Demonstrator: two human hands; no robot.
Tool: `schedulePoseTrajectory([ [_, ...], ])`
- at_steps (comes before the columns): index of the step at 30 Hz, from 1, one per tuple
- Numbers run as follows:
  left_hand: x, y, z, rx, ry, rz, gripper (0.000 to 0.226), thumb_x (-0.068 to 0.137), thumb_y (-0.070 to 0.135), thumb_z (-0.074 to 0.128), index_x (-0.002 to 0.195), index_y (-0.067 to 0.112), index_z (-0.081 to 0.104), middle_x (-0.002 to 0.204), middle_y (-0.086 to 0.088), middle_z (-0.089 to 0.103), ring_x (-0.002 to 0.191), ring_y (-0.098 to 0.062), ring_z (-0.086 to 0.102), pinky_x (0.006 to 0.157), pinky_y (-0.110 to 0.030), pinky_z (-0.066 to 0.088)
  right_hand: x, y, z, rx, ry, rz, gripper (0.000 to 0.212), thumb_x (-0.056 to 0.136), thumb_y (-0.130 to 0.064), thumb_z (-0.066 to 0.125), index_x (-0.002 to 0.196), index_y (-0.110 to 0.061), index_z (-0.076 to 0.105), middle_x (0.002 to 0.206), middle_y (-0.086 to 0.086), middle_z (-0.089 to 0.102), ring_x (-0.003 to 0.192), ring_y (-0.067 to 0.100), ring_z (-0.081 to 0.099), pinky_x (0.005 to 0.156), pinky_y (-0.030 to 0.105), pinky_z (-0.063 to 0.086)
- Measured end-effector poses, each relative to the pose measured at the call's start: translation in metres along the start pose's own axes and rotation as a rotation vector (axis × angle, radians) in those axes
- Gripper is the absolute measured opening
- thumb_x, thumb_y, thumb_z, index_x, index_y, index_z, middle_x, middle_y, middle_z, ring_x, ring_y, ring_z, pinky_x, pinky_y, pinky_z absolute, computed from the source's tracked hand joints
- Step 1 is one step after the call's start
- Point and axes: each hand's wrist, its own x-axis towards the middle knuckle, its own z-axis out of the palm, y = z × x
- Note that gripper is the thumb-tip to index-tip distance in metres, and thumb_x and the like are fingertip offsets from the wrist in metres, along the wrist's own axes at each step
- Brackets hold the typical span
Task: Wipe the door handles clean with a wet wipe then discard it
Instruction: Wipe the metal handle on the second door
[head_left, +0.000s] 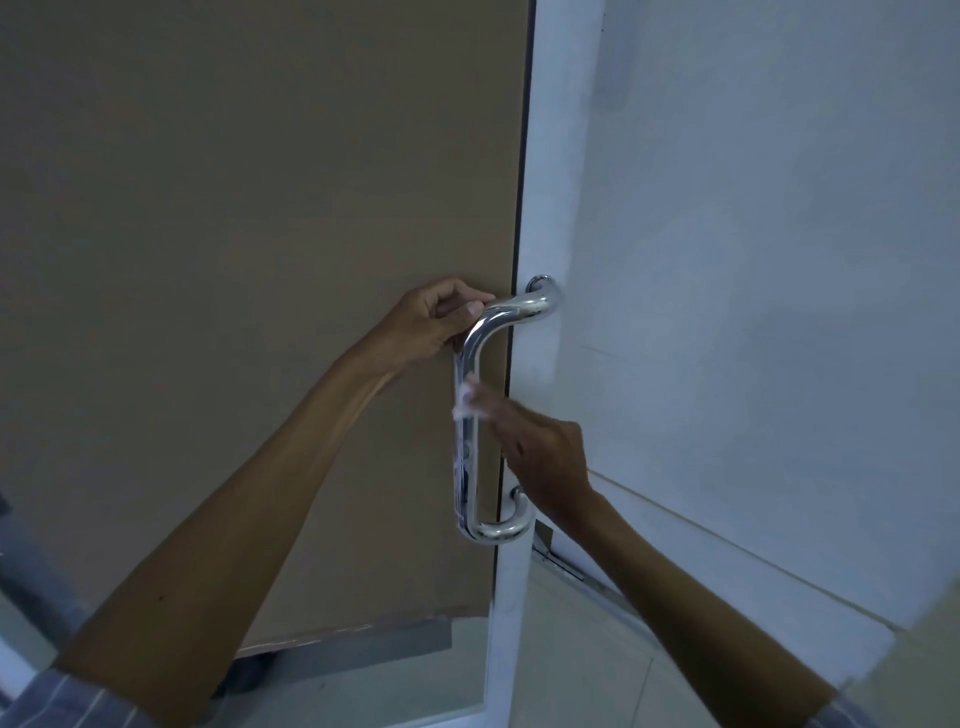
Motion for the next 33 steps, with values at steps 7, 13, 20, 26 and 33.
schedulePoseTrajectory([
  [7, 0.001, -0.006, 0.000, 0.054, 0.018, 0.022, 0.015, 0.107, 0.014, 0.057, 0.117, 0.011, 0.068, 0.105, -0.005, 0.071, 0.084, -0.012, 0.060, 0.072, -0.024, 0.051, 0.067, -0.024, -0.022, 0.685, 0.553, 1.290, 0.022, 0.107, -0.026, 0.060, 0.090, -0.022, 0.074, 0.081, -0.007, 0.074, 0.045, 0.016, 0.067, 0.049, 0.039, 0.058],
  [13, 0.000, -0.005, -0.002, 0.131, 0.022, 0.035, 0.018, 0.107, 0.018, 0.059, 0.120, 0.012, 0.069, 0.098, -0.003, 0.070, 0.082, -0.003, 0.063, 0.075, -0.021, 0.052, 0.107, -0.014, -0.034, 1.127, 0.591, 1.769, 0.011, 0.099, -0.016, 0.069, 0.105, -0.007, 0.067, 0.080, 0.003, 0.064, 0.034, 0.004, 0.050, 0.040, 0.018, 0.043],
  [20, -0.001, 0.000, -0.003, 0.182, 0.000, 0.066, 0.016, 0.107, 0.015, 0.058, 0.118, 0.016, 0.068, 0.103, -0.009, 0.071, 0.088, -0.007, 0.063, 0.080, -0.018, 0.050, 0.113, -0.007, -0.048, 1.248, 0.437, 1.675, 0.005, 0.098, -0.011, 0.070, 0.093, -0.012, 0.067, 0.099, 0.007, 0.077, 0.036, 0.004, 0.039, 0.038, 0.016, 0.038],
  [26, -0.002, 0.005, -0.004, 0.241, -0.018, 0.076, 0.020, 0.107, 0.014, 0.057, 0.122, 0.018, 0.069, 0.117, -0.002, 0.073, 0.102, -0.004, 0.066, 0.089, -0.018, 0.051, 0.108, 0.008, -0.052, 1.326, 0.247, 1.620, 0.020, 0.103, -0.012, 0.062, 0.084, -0.017, 0.057, 0.062, -0.004, 0.065, 0.034, 0.003, 0.034, 0.035, 0.015, 0.028],
  [33, -0.004, 0.013, -0.004, 0.331, -0.022, 0.107, 0.021, 0.104, 0.015, 0.062, 0.121, 0.021, 0.071, 0.115, 0.002, 0.074, 0.099, -0.005, 0.067, 0.086, -0.020, 0.053, 0.101, -0.005, -0.048, 1.247, 0.191, 1.563, 0.007, 0.101, -0.013, 0.066, 0.094, -0.011, 0.067, 0.096, 0.006, 0.072, 0.037, 0.003, 0.036, 0.036, 0.017, 0.032],
])
